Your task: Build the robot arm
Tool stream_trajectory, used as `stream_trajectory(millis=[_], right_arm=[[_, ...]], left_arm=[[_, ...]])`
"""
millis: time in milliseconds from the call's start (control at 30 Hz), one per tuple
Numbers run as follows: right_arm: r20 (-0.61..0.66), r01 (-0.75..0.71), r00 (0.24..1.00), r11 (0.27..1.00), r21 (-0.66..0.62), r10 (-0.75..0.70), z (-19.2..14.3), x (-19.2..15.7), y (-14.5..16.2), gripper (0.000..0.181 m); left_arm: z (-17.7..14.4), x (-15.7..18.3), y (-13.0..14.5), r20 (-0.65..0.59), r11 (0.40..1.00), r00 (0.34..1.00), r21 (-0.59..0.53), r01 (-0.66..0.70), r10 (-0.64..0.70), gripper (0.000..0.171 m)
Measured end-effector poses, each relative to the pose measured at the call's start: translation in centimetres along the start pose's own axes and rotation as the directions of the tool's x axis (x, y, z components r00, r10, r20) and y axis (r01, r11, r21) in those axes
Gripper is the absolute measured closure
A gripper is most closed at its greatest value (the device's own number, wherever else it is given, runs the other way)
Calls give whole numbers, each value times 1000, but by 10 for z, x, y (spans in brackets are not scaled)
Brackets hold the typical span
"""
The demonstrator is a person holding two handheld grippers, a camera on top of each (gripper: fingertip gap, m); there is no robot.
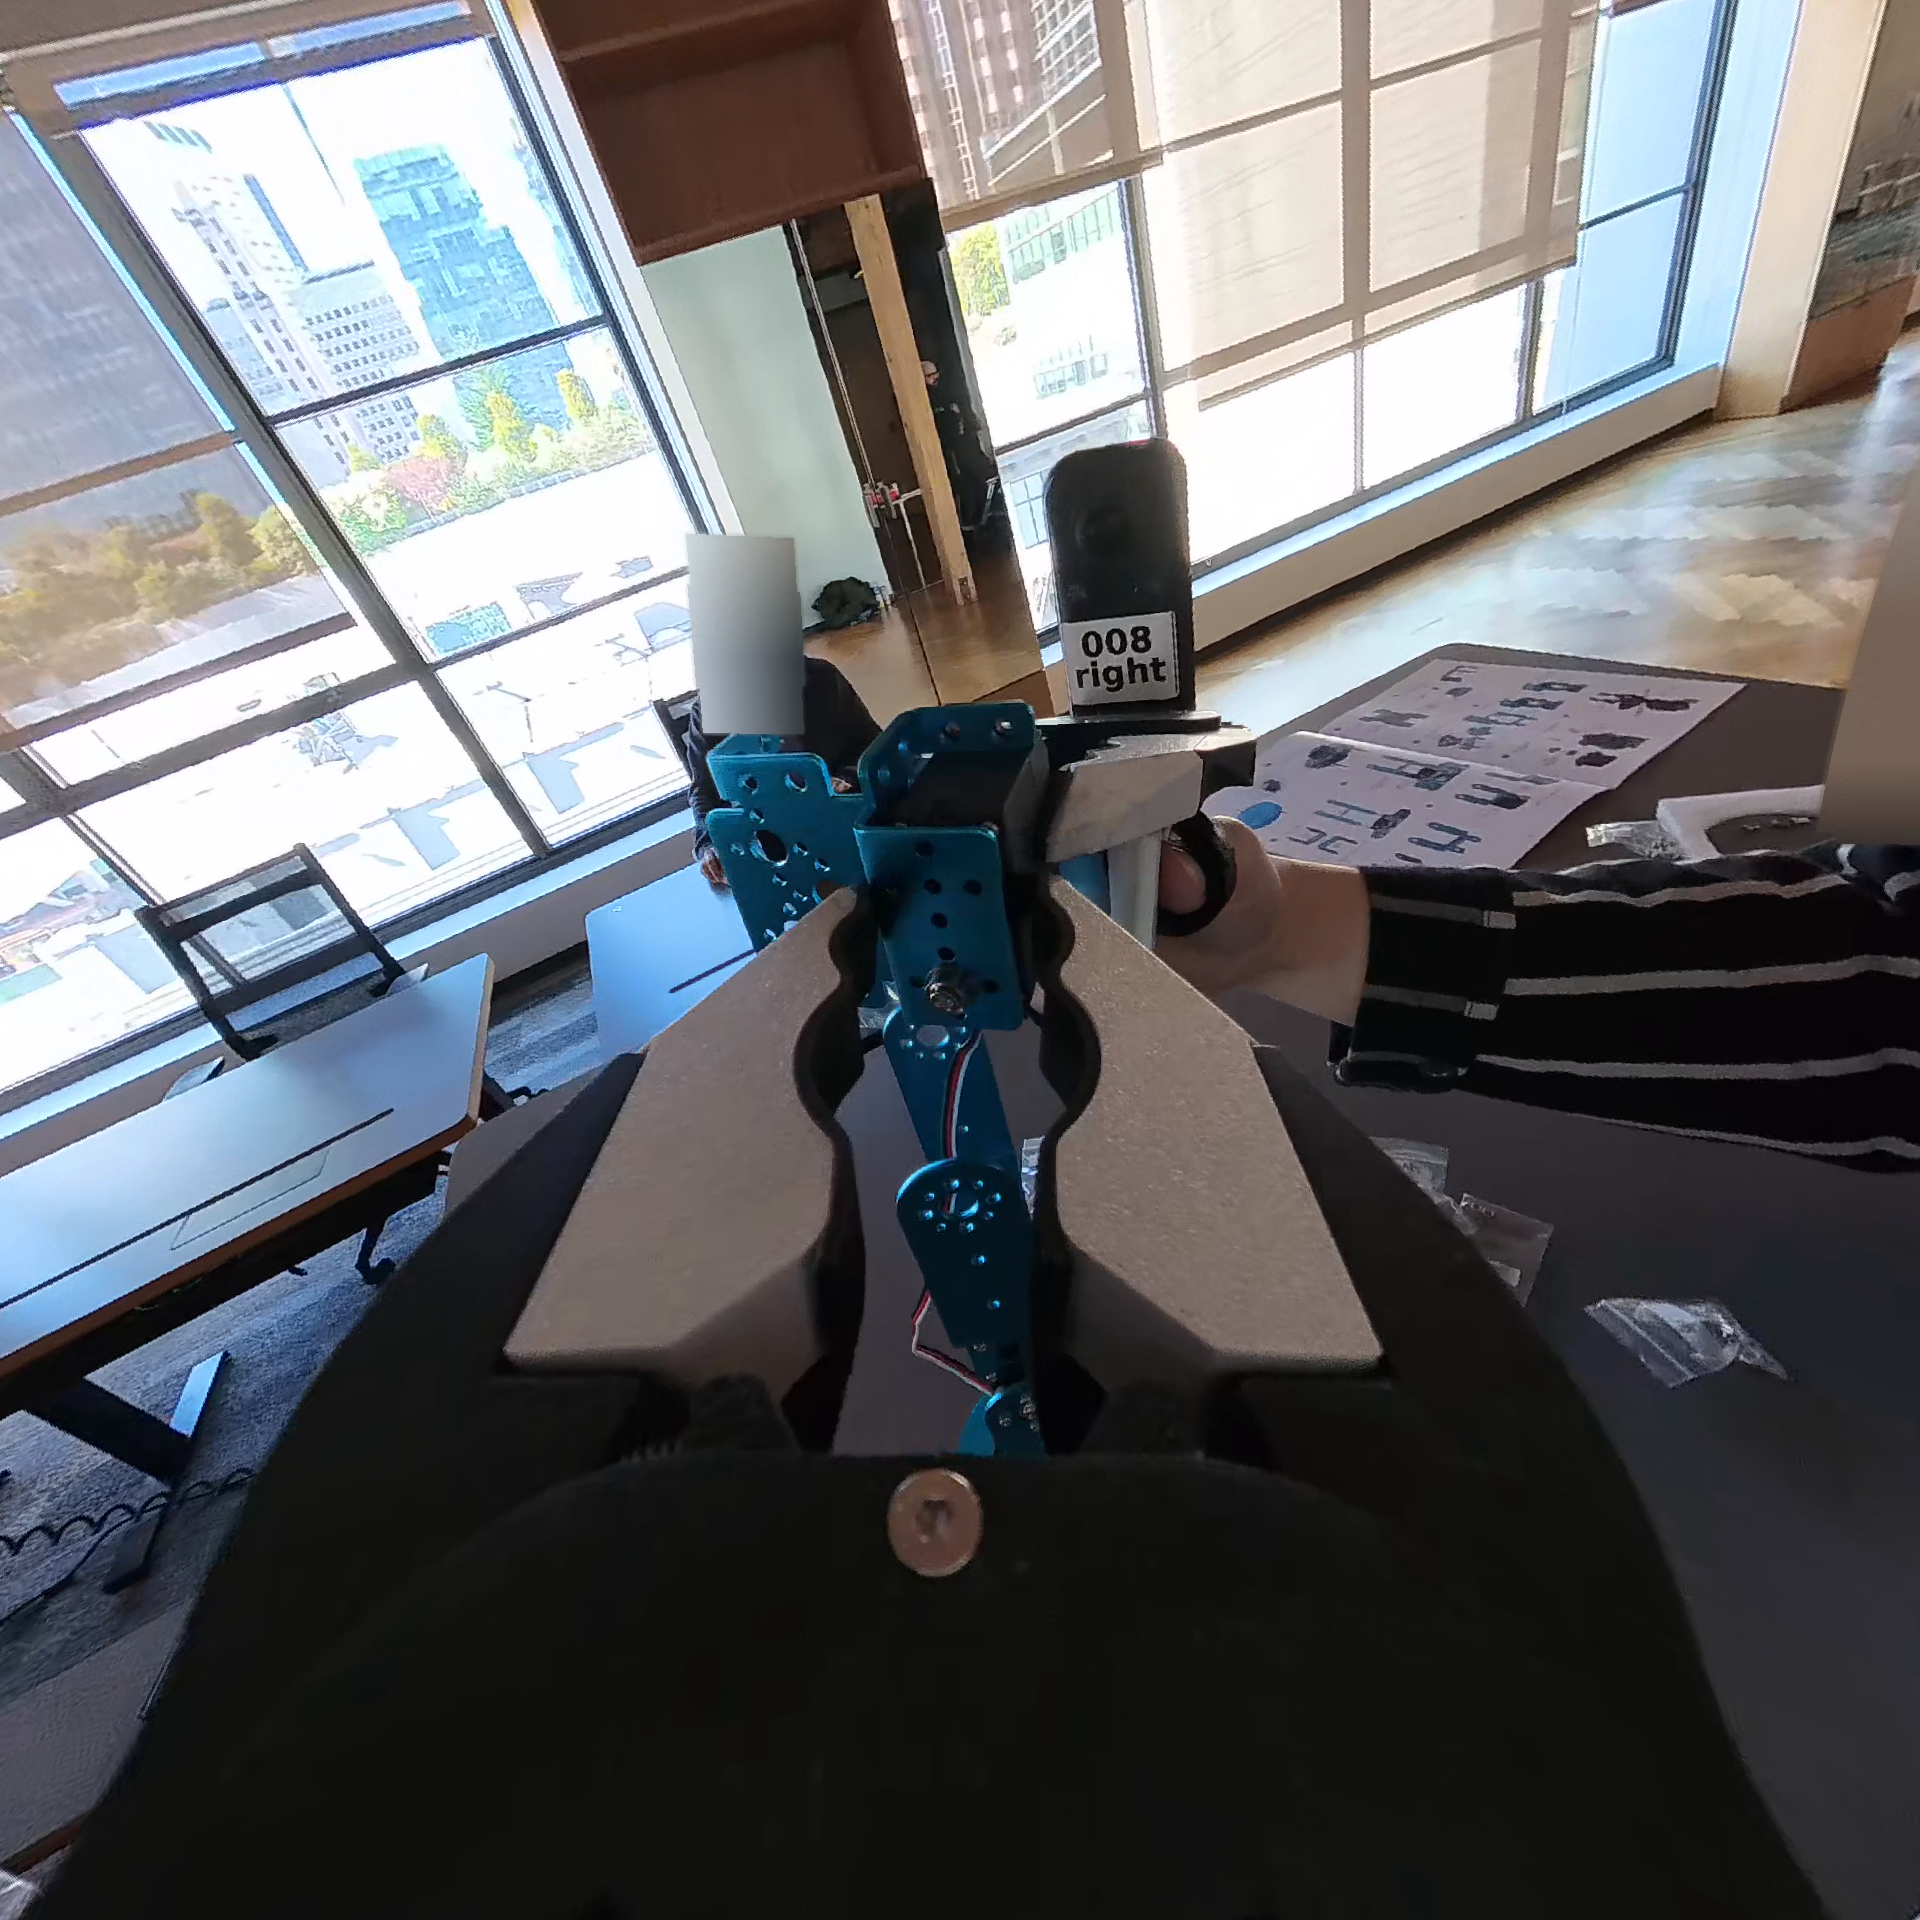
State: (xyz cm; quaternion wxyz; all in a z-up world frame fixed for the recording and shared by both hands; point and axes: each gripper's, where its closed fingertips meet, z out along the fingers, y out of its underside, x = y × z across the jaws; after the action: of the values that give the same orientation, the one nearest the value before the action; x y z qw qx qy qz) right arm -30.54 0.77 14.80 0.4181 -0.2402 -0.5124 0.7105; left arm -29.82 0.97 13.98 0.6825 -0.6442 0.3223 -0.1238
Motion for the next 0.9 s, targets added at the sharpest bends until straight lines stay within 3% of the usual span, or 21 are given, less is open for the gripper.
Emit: stream_trajectory(millis=[433, 600, 900], right_arm=[[-8, 30, 1000, 999, 38, -30, -3, -8, -15, 155], [-9, 84, 996, 996, 29, -84, -9, -19, -27, 156], [-141, 237, 958, 966, -101, -250, -42, -34, -57, 154]], left_arm=[[4, 7, -16, 17, 999, 998, -6, -54, 54, 144], [10, 20, -29, 0, 991, 991, -16, -132, 132, 144], [42, 44, -53, -63, 974, 973, -11, -225, 223, 144]])
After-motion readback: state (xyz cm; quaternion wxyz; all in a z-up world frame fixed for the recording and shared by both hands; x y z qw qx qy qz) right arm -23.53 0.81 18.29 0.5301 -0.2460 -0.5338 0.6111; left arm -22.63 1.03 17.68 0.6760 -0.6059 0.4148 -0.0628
